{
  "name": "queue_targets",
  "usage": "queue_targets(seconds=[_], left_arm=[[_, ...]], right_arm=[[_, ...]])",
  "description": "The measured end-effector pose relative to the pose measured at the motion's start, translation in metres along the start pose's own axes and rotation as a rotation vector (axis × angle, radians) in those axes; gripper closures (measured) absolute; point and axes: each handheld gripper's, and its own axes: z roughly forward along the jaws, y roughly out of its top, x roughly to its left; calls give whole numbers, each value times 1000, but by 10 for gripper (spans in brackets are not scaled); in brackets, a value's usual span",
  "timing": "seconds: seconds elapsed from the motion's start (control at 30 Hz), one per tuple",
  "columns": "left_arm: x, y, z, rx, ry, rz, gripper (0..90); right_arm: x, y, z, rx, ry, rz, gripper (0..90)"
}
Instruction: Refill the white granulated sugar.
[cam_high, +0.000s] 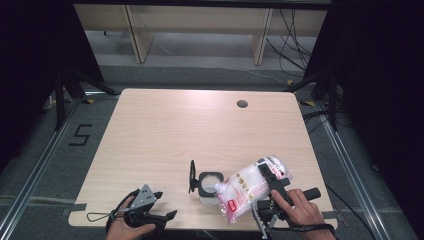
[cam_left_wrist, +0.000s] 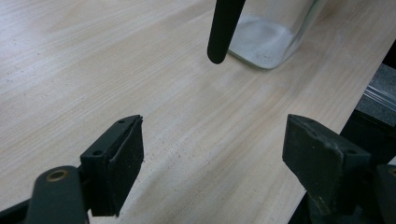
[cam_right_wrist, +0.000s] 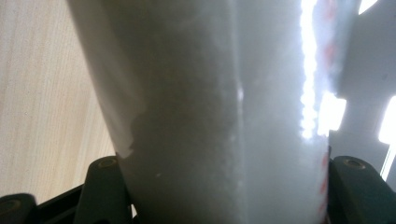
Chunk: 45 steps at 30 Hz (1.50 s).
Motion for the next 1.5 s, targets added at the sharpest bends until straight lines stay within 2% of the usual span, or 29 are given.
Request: queue_targets(seconds=[0.03, 0.07, 0.17, 0.2, 0.27, 0.3, 0.4, 0.47, 0.5, 0.53, 0.67, 0.7, 0.83, 0.87, 1.1, 1.17, 1.23, 1.3, 1.37, 1.43, 1.47, 1.5], left_arm=[[0, 0, 1, -8, 0, -2, 200], [0, 0, 0, -9, -2, -2, 200], [0, 0, 0, -2, -4, 1, 200], [-1, -1, 0, -4, -4, -27, 200], [-1, 0, 0, -1, -2, -23, 200], [-1, 0, 0, -1, -3, -23, 200], [-1, 0, 0, -2, -3, -20, 200], [-1, 0, 0, -3, -4, -24, 200], [-1, 0, 0, -2, -4, -23, 200], [-1, 0, 0, -1, -3, -22, 200], [-2, 0, 0, -9, -4, -35, 200], [-1, 0, -1, 5, 8, -18, 200], [-1, -1, 0, -1, 2, -23, 200], [-2, 0, 0, -9, -5, -36, 200], [-2, 0, 0, -1, -3, -27, 201], [-2, 0, 0, -3, -2, -28, 201], [-1, -1, 0, -3, 3, -18, 201], [0, -1, 0, -11, 1, -7, 201], [0, -1, 0, -8, 4, -17, 201], [0, 0, 0, -3, 2, 1, 201], [0, 0, 0, -3, 2, 0, 200], [0, 0, 0, -3, 3, -2, 201]], right_arm=[[-4, 1, 1, -11, 2, -44, 408], [-2, 1, 1, -6, 9, -25, 408], [-2, 1, 1, -9, 12, -22, 408], [-2, 1, 1, -11, 11, -23, 408], [-3, 0, 2, -24, -6, -34, 408], [-1, 0, 1, -18, 0, -6, 408], [-1, 0, 1, -19, 0, -7, 408], [-2, 0, 1, -20, 1, -34, 409], [-3, 1, -1, 8, 25, -25, 409], [-3, 1, -1, 12, 33, -25, 409], [-3, 0, 0, 1, 27, -31, 409], [-4, 0, 1, -14, 20, -52, 409], [-1, -1, 1, -13, 16, -13, 409], [-1, -1, 1, -9, 21, -20, 409], [-2, 0, 0, 4, 30, -30, 409], [-2, 0, 0, -3, 26, -16, 409], [-5, 0, 1, -8, 28, -64, 409], [-3, 0, 1, -11, 24, -38, 409], [-4, 0, 1, -11, 25, -52, 409], [-4, 0, 1, -12, 23, -50, 409], [2, -1, -1, 15, 29, 42, 410], [-2, 0, 0, 0, 26, -22, 409]])
